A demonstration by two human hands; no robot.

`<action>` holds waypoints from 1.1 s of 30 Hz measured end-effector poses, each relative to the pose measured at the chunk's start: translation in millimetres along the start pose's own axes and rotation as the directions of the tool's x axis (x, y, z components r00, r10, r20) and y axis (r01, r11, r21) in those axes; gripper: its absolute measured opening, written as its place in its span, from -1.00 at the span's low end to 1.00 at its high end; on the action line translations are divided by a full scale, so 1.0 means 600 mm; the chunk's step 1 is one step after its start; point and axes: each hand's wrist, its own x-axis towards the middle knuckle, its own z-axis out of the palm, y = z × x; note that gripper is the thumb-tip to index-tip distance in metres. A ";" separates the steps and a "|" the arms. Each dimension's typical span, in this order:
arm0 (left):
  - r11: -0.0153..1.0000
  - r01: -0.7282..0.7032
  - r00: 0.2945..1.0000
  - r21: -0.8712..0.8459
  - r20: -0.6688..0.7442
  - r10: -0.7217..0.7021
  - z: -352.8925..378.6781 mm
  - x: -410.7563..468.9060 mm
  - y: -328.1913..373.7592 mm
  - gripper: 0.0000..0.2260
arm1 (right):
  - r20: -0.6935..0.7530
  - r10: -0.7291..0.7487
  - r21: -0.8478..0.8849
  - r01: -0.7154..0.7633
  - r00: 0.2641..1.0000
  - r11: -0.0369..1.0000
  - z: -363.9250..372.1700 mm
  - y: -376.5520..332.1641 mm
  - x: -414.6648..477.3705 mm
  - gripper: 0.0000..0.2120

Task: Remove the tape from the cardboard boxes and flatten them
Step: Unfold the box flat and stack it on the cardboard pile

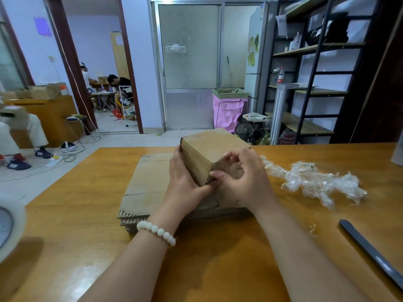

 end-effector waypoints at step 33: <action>0.999 -0.027 0.999 0.026 -0.019 0.028 0.003 -0.001 -0.004 0.07 | 0.053 0.283 0.380 -0.282 0.958 0.881 -0.007 -0.017 0.012 -0.89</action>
